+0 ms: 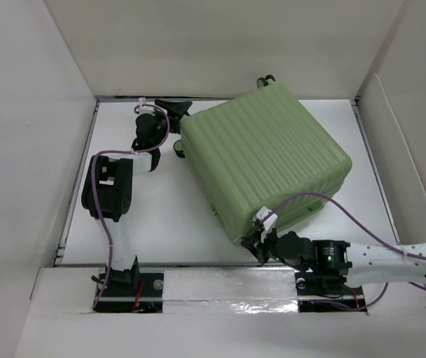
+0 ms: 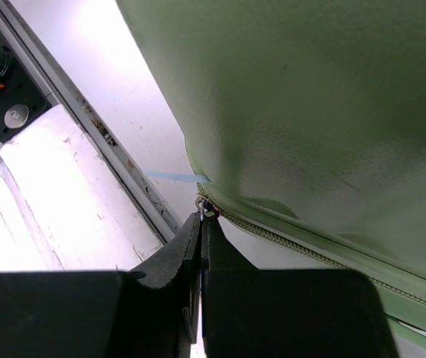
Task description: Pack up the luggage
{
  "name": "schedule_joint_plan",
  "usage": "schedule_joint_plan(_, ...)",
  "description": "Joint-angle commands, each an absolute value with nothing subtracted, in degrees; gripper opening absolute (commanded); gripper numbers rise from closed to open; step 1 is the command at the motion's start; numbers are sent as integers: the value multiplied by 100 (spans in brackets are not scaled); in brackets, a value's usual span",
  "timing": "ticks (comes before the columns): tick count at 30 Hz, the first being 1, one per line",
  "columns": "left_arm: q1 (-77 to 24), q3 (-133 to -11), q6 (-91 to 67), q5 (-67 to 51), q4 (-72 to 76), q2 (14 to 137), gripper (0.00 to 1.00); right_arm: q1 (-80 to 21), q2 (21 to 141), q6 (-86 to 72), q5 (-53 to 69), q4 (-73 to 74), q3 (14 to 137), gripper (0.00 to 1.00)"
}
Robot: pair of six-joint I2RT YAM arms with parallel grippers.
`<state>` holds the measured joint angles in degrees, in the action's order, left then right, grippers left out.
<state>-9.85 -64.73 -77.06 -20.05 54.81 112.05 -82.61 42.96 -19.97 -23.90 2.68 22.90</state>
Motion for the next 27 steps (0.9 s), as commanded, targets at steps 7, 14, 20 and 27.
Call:
schedule_joint_plan(7,-598,-4653,-7384,-1661,7152,9995,0,-7745,3806,-1821,-2427,-616,2768,0)
schedule_joint_plan(14,-755,-2419,-6645,-1213,7435,8351,0,-4864,3682,-757,-417,-650,3488,0)
schedule_joint_plan(20,-887,-1293,-6338,-1099,6806,6858,0,-2603,5008,-492,1580,-1090,4578,0)
schedule_joint_plan(27,-835,-2167,-5706,-661,5169,5371,0,-3505,4458,-860,1583,-1222,2850,0)
